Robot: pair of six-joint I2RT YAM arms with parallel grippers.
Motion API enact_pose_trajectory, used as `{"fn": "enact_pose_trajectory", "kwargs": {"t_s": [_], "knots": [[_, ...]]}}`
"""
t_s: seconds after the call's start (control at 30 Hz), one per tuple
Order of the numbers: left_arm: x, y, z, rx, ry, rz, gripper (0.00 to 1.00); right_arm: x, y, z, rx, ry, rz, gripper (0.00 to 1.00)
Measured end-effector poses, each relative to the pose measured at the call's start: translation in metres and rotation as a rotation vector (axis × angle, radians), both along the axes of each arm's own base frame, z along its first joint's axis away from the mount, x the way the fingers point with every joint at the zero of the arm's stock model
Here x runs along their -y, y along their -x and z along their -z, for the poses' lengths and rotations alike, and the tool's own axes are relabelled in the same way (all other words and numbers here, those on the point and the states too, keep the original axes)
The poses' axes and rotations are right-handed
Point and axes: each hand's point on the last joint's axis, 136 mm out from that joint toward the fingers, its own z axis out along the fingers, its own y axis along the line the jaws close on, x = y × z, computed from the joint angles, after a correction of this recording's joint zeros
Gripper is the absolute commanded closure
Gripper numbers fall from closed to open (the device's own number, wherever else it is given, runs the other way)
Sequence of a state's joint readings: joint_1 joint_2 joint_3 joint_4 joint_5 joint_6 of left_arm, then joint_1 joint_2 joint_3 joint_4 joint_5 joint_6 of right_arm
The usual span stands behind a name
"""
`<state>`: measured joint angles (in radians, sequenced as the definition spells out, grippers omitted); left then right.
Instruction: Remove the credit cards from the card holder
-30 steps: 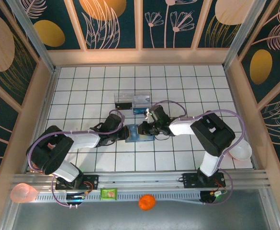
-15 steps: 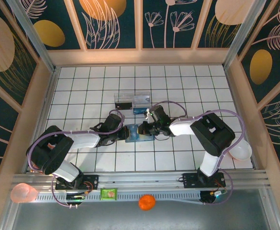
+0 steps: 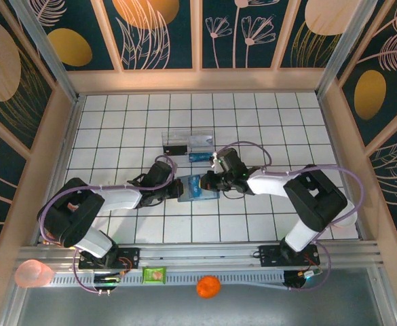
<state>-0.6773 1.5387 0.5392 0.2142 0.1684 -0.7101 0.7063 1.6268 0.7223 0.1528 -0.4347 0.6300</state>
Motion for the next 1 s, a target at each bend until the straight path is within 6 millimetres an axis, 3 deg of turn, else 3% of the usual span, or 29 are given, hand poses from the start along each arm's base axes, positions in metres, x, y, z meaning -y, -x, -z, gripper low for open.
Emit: {"fn": "enact_pose_trajectory", "kwargs": {"t_s": [0.23,0.37,0.57,0.7,0.93,1.0], "knots": [[0.0,-0.001,0.0,-0.001,0.003,0.002,1.0,0.017,0.002,-0.009,0.06,0.062,-0.033,1.0],[0.001,0.0,-0.001,-0.003,0.004,0.01,1.0,0.022,0.002,-0.026,0.162,0.108,-0.104,1.0],[0.005,-0.001,-0.007,-0.006,0.011,0.037,0.64,0.017,-0.015,-0.082,0.422,0.17,-0.233,1.0],[0.01,-0.004,-0.025,0.022,0.037,0.053,0.42,0.005,-0.028,-0.124,0.639,0.259,-0.328,1.0],[0.012,-0.006,-0.059,0.08,0.084,0.057,0.07,0.002,-0.048,-0.153,0.821,0.444,-0.484,1.0],[0.009,-0.005,-0.063,0.083,0.09,0.048,0.02,-0.003,-0.057,-0.156,0.841,0.493,-0.534,1.0]]}}
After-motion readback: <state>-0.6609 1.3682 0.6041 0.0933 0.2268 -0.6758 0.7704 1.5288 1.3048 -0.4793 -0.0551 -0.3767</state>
